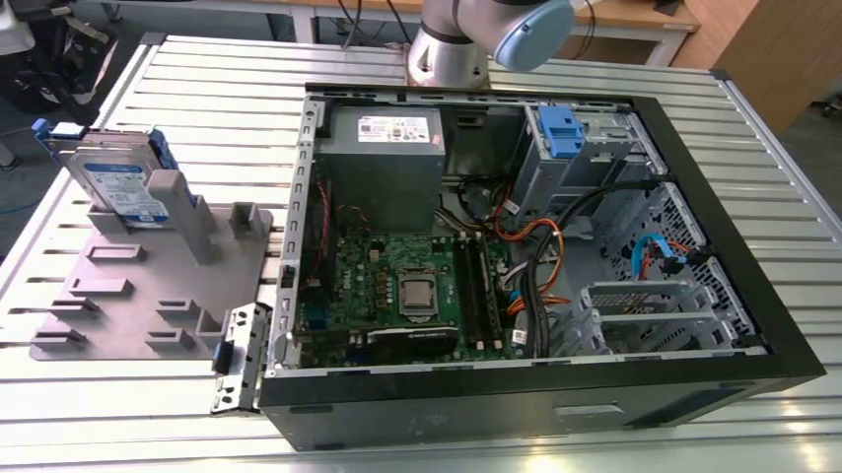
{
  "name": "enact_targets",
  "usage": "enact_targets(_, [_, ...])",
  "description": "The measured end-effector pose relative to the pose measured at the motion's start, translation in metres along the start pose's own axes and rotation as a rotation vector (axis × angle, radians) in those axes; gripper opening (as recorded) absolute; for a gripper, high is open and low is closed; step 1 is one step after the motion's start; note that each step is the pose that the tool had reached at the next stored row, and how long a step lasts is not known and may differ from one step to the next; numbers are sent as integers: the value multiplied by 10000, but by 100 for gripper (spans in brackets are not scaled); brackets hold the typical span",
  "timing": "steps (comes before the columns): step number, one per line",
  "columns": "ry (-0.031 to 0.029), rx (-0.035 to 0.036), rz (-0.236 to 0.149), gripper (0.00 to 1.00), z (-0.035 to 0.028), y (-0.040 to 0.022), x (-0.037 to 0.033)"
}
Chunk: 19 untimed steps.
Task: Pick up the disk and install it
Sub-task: 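Pick up the disk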
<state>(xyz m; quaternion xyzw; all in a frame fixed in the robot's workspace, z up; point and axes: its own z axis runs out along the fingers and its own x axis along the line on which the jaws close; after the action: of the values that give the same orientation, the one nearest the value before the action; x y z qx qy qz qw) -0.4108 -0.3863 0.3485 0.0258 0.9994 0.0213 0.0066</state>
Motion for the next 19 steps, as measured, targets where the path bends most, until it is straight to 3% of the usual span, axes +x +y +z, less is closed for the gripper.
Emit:
enact_targets(7, [26, -8, -613, 11, 1, 0, 0])
enact_targets(19, [117, -33, -2732, 11, 5, 0, 0])
